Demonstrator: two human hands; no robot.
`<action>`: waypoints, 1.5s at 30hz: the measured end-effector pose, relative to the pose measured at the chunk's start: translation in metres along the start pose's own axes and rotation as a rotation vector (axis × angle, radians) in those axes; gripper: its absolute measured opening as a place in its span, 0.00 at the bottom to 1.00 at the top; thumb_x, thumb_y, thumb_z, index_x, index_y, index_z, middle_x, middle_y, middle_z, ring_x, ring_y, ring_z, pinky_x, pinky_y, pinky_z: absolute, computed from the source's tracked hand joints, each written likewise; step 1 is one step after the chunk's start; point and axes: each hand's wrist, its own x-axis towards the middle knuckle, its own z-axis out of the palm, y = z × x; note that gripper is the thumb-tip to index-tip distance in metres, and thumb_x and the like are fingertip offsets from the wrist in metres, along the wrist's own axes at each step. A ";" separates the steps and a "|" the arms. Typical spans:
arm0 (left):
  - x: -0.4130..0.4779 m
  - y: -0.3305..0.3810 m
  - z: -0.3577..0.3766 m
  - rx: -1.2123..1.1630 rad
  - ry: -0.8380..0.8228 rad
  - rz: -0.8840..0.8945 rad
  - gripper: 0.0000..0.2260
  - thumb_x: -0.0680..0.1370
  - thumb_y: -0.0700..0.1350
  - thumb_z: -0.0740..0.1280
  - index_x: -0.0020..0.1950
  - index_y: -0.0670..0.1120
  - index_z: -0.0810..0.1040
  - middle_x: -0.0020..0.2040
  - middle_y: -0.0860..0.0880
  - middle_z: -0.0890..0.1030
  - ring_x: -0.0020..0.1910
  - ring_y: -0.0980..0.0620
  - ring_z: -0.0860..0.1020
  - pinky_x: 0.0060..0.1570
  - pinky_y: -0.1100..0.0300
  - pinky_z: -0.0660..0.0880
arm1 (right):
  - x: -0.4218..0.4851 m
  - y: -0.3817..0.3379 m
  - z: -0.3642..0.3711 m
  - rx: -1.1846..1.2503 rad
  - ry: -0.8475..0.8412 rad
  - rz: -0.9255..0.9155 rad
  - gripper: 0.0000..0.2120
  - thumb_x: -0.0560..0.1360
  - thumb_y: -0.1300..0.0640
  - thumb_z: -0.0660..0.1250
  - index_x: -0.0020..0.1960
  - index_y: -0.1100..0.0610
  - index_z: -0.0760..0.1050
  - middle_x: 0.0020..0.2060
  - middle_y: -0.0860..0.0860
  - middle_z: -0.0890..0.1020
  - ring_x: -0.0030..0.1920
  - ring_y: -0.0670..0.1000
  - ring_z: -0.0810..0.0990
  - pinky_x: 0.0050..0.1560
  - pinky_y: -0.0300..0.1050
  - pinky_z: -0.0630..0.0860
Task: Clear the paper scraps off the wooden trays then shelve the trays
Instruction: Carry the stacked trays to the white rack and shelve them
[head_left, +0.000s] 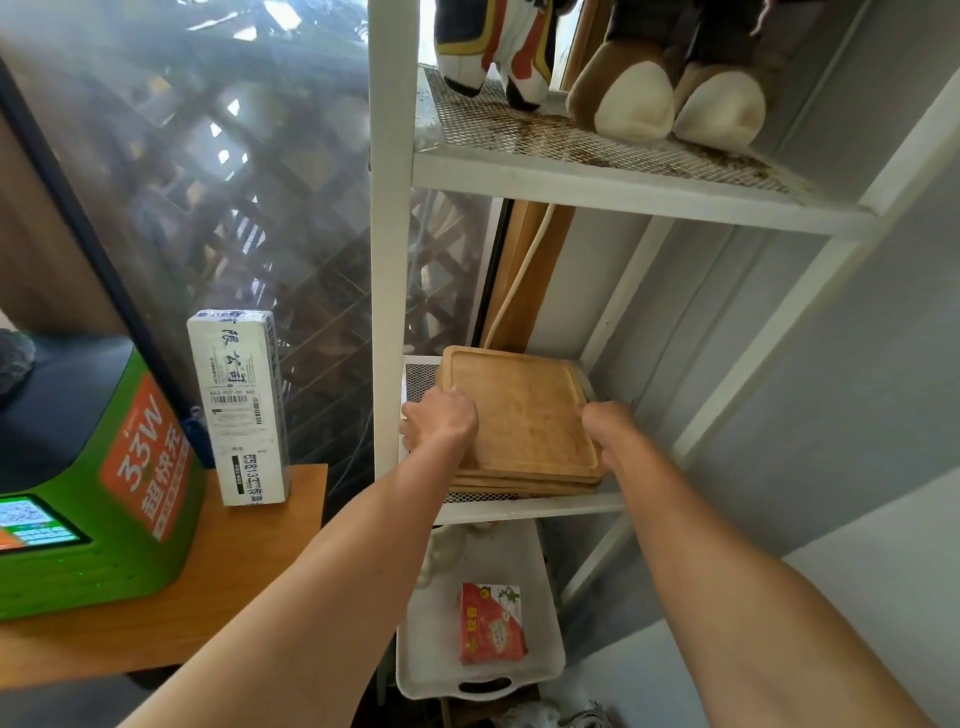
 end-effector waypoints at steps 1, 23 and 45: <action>0.000 -0.001 0.001 -0.016 -0.001 -0.001 0.22 0.83 0.54 0.52 0.71 0.45 0.70 0.69 0.39 0.67 0.67 0.38 0.65 0.66 0.43 0.63 | 0.000 0.000 0.001 0.000 0.003 -0.002 0.24 0.81 0.59 0.60 0.75 0.65 0.63 0.71 0.61 0.72 0.68 0.61 0.73 0.64 0.51 0.72; 0.013 -0.018 0.006 -0.046 0.022 0.083 0.20 0.83 0.55 0.53 0.64 0.44 0.76 0.64 0.39 0.71 0.62 0.40 0.70 0.65 0.47 0.65 | -0.008 -0.001 0.006 -0.005 -0.026 -0.040 0.23 0.83 0.55 0.60 0.74 0.64 0.65 0.70 0.60 0.73 0.69 0.61 0.72 0.65 0.53 0.70; -0.008 -0.016 0.002 0.155 0.065 0.123 0.27 0.81 0.59 0.55 0.69 0.39 0.68 0.67 0.36 0.68 0.65 0.36 0.68 0.64 0.44 0.67 | -0.007 0.009 -0.006 -0.021 -0.153 -0.113 0.26 0.83 0.46 0.58 0.75 0.60 0.66 0.71 0.58 0.72 0.70 0.60 0.71 0.67 0.54 0.69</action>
